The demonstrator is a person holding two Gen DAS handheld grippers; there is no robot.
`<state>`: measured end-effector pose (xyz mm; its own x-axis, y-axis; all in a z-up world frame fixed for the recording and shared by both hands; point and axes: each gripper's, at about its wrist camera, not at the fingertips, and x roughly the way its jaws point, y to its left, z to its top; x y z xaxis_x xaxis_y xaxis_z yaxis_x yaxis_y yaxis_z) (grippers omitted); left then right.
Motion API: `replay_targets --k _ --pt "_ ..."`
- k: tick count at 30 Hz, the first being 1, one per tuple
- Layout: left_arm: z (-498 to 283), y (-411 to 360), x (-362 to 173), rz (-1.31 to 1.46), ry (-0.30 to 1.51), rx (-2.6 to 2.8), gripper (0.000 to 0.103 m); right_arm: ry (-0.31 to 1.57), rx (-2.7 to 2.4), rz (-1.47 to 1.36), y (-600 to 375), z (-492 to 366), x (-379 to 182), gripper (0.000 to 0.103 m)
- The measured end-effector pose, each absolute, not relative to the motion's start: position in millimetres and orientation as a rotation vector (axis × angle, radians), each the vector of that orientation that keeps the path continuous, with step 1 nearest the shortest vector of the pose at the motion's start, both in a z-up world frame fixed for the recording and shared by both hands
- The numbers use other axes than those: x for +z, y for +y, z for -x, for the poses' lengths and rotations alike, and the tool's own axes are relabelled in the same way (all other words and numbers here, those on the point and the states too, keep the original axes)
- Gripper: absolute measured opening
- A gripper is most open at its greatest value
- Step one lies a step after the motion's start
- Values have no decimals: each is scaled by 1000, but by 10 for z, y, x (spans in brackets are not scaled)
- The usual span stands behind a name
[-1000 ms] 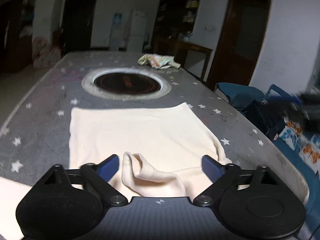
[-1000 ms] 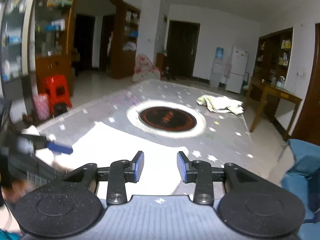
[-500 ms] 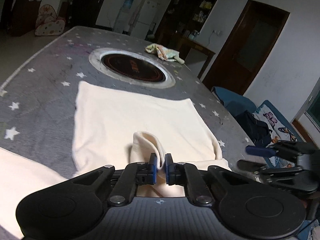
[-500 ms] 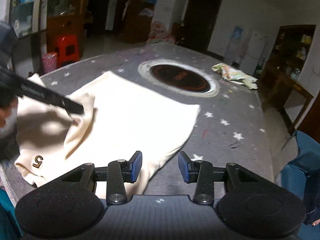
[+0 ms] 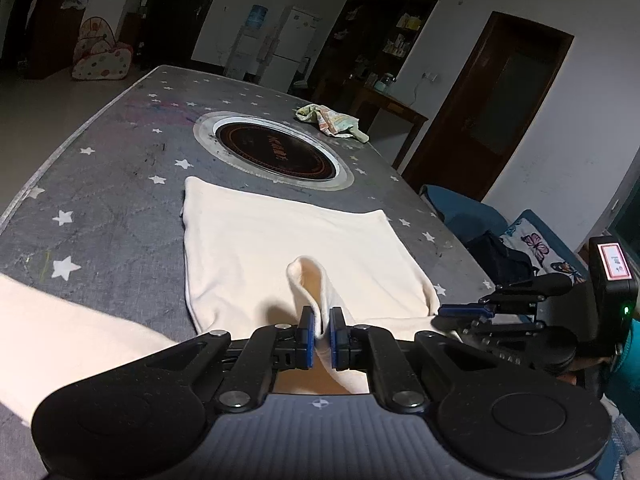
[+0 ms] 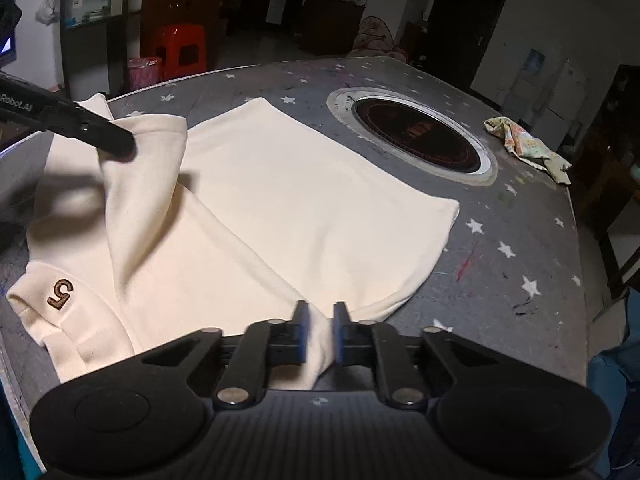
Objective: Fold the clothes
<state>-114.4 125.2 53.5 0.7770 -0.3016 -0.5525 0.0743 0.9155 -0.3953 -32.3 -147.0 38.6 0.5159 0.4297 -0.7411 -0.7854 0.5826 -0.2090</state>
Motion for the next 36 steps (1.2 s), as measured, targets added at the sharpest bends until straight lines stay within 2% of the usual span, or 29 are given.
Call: replay_targets --k 8,24,26,29,31,33,36 --pt "1118 1332 229 389 757 -157 8 699 766 579 -1619 260 372 5" --pt "1186 1259 221 354 779 -161 8 703 859 522 -1764 353 613 10" --pt "1192 1265 232 344 781 -164 9 712 875 501 -1764 349 610 14" --pt "1217 1272 241 325 790 -177 14 726 898 468 -1764 341 605 16" --pt "1250 1287 266 322 787 -190 24 727 910 491 -1713 381 564 21" --pt "1305 1314 322 323 769 -195 52 725 919 520 -1656 425 520 23" --pt "1406 1383 417 298 738 -191 56 703 926 513 -1618 455 535 26"
